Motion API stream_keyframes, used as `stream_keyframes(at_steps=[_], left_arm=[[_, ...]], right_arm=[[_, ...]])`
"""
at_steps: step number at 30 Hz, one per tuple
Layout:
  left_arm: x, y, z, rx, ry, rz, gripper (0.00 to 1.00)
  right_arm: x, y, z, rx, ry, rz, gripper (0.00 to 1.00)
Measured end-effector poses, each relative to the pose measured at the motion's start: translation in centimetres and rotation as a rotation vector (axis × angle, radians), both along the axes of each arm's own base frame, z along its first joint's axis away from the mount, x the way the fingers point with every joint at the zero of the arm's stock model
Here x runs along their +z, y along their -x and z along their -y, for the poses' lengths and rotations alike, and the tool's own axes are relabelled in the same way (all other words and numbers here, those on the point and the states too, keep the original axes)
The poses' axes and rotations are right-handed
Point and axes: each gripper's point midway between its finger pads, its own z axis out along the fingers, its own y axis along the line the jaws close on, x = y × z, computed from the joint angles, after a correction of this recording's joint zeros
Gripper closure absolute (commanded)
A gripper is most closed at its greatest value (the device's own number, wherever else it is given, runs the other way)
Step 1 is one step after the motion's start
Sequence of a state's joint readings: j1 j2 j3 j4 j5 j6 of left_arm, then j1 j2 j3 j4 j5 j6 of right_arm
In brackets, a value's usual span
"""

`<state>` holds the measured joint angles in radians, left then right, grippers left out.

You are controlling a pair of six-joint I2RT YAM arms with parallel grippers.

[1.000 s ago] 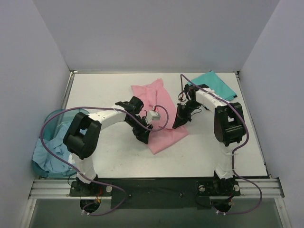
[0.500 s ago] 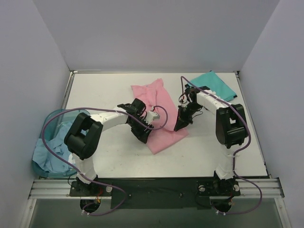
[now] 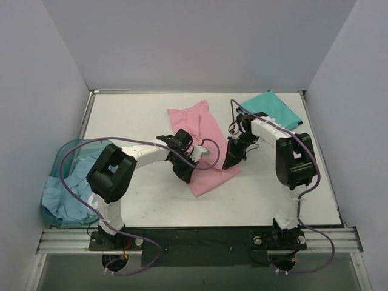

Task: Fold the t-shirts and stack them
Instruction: Fold the folded rectangular tshirt in 1/3 of the way

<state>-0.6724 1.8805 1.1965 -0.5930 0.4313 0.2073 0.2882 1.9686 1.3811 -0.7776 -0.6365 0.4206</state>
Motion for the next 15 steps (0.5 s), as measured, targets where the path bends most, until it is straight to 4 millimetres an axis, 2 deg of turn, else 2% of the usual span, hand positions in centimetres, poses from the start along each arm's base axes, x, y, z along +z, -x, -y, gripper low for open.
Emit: stream_keyframes(at_steps=[8, 12, 15], left_arm=[[0.7, -0.8, -0.3, -0.052, -0.028, 0.053, 1.0], [2.9, -2.5, 0.3, -0.117, -0.016, 0.143, 1.0], [4.9, -4.5, 1.4, -0.157, 0.019, 0.232, 1.0]], right_arm=[[1.0, -0.5, 0.7, -0.022, -0.008, 0.037, 1.0], [1.9, -1.3, 1.4, -0.047, -0.013, 0.067, 1.0], [2.6, -2.6, 1.6, -0.06, -0.011, 0.109, 1.0]])
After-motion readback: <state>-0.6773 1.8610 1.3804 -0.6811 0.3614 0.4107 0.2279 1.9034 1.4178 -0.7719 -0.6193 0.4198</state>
